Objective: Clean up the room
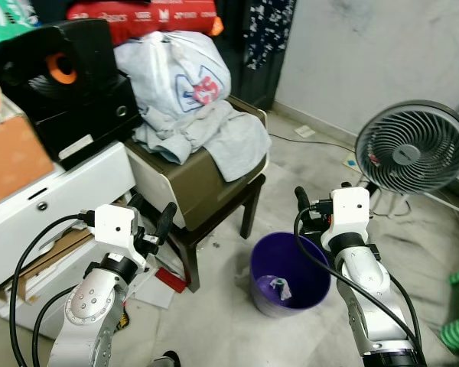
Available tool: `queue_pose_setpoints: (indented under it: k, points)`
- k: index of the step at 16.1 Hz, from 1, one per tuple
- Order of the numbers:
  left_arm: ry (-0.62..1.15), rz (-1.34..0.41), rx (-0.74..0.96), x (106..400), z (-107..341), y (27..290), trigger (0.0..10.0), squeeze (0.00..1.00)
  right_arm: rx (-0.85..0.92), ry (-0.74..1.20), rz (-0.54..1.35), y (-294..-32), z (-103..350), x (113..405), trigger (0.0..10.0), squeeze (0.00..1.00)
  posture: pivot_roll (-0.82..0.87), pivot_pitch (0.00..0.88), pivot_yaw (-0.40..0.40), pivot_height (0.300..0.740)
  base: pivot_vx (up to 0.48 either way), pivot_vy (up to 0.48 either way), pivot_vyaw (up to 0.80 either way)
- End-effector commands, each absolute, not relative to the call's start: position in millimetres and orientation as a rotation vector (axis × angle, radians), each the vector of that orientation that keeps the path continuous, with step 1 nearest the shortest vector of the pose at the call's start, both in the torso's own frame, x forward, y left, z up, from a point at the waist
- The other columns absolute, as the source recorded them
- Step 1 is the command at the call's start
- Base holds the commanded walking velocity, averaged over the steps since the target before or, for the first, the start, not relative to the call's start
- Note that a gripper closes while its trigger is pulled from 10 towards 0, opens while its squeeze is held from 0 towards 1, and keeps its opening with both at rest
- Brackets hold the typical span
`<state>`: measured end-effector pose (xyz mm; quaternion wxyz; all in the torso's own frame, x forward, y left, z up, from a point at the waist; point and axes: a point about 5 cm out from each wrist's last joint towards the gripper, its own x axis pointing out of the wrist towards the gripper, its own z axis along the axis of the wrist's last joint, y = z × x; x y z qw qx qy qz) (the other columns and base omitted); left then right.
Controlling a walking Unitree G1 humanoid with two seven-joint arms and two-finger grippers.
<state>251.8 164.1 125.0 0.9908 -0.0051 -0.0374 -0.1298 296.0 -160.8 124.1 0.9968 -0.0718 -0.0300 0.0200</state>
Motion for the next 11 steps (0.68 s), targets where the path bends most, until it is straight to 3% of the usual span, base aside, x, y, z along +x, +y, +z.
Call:
queue_pose_setpoints:
  k: [1, 6, 11]
  points:
    - [-0.075, -0.279, -0.018, 252.3, 126.2, 162.1, 10.0, 0.0, -0.151, -0.063, 0.039, -163.0, 126.7, 296.6, 10.0, 0.0, -0.13, 0.122, -0.057, 0.74, 0.0, 0.0, 0.0]
    - [-0.083, -0.304, -0.041, 251.1, 127.5, 159.6, 10.0, 0.0, -0.151, -0.06, 0.052, -161.2, 125.9, 298.1, 10.0, 0.0, -0.13, 0.115, -0.06, 0.74, 0.0, 0.0, 0.0]
    - [-0.084, -0.321, -0.045, 251.4, 127.7, 158.8, 10.0, 0.0, -0.149, -0.059, 0.055, -160.3, 125.5, 298.6, 10.0, 0.0, -0.13, 0.111, -0.058, 0.74, 0.0, 0.0, 0.8]
